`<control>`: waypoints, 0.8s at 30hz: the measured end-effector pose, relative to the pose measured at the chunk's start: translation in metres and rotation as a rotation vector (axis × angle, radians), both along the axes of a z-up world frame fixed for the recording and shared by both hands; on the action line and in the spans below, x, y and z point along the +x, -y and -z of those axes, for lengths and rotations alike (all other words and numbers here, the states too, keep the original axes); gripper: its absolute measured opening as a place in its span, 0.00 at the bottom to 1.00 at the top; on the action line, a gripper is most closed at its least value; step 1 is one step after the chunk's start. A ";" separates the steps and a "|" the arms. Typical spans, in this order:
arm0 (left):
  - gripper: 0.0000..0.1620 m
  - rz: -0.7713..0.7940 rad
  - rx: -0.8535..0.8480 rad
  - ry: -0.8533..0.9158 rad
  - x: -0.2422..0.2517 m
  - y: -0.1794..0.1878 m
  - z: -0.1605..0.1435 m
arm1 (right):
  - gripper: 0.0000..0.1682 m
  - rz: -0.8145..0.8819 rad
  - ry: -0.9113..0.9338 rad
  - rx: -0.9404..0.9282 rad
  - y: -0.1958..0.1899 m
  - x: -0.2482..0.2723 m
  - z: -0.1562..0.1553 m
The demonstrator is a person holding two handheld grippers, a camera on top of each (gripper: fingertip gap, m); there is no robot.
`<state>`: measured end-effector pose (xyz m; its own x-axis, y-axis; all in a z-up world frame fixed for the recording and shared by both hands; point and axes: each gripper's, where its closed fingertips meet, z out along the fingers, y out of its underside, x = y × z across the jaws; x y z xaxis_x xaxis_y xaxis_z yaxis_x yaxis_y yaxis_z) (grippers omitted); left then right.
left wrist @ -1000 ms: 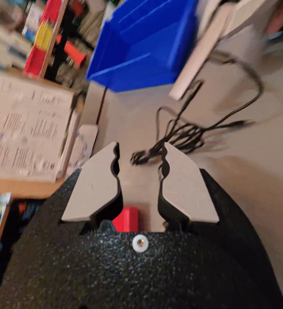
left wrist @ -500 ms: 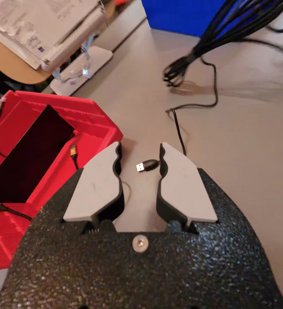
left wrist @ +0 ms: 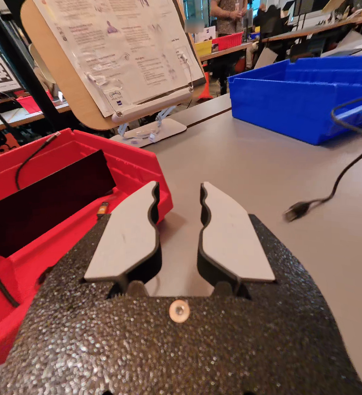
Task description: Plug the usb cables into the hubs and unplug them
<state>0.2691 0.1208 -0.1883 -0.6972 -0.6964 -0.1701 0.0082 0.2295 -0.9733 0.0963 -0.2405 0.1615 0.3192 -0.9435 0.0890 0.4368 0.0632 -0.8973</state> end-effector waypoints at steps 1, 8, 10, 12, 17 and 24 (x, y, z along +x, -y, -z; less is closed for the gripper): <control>0.22 0.006 -0.009 -0.004 -0.001 0.003 0.001 | 0.15 0.010 0.005 -0.034 0.002 0.004 -0.018; 0.21 0.073 0.032 0.078 -0.018 0.023 0.007 | 0.15 0.033 0.018 -0.065 0.004 0.041 -0.134; 0.20 0.081 0.049 0.109 -0.020 0.025 0.006 | 0.14 0.050 0.027 -0.073 0.004 0.053 -0.160; 0.20 0.090 0.057 0.126 -0.023 0.026 0.006 | 0.14 0.074 0.039 -0.071 0.007 0.066 -0.182; 0.20 0.107 0.064 0.164 -0.026 0.028 0.004 | 0.14 0.181 0.067 -0.051 0.026 0.090 -0.230; 0.20 0.130 0.088 0.192 -0.031 0.031 0.006 | 0.14 0.367 0.113 -0.103 0.065 0.107 -0.255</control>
<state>0.2385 0.0898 -0.1938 -0.7294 -0.5793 -0.3638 0.2257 0.2982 -0.9274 0.2030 -0.3058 0.4162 -0.0548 -0.9773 0.2046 0.5096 -0.2035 -0.8360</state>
